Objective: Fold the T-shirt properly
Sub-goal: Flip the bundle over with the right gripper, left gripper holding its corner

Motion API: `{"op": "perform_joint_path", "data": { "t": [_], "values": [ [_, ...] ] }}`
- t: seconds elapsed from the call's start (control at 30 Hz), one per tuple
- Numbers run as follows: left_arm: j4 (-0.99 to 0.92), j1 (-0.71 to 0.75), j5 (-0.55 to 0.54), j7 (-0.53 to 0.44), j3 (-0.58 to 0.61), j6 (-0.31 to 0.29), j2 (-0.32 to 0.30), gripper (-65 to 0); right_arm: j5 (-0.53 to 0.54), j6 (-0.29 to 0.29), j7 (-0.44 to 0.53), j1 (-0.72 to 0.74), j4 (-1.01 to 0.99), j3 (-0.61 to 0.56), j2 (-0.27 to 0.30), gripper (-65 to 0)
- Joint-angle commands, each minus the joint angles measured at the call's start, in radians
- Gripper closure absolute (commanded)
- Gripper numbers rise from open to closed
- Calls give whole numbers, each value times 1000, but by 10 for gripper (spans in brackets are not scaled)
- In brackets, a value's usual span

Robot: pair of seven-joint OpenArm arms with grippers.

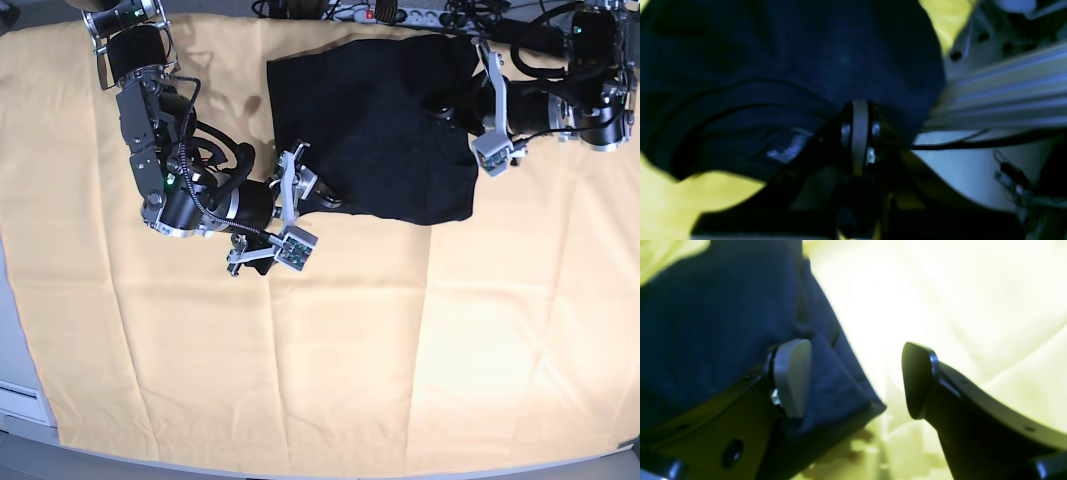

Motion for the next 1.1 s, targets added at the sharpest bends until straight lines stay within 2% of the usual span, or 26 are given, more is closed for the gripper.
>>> {"op": "perform_joint_path", "data": {
  "t": [0.0,0.17,0.3,0.4,0.57,0.7,0.83,1.03,1.07],
  "values": [
    [26,-5,3,-4,3,-8,-16,0,5,3,16,19,-6,5,8,-437],
    [35,11,60,-4,10,-8,-16,0,29,5,-24,19,-79,5,8,-437],
    [35,48,62,-5,10,-8,-16,0,237,31,-174,22,-90,5,7,-437],
    [35,53,60,-8,10,-8,-16,0,367,31,-207,34,-90,5,7,-437],
    [35,61,59,-9,9,-8,-16,0,456,31,-249,26,-90,5,7,-437],
    [35,61,60,-13,9,-8,-16,0,452,31,-257,25,-90,5,7,-427],
    [35,61,60,-13,9,-8,-16,0,451,31,-256,25,-90,5,7,-309],
    [35,61,60,-13,9,-8,-16,0,451,31,-255,27,-90,5,7,-14],
    [35,61,60,-13,9,-8,-16,0,451,31,-255,28,-90,5,7,0]
  ]
}}
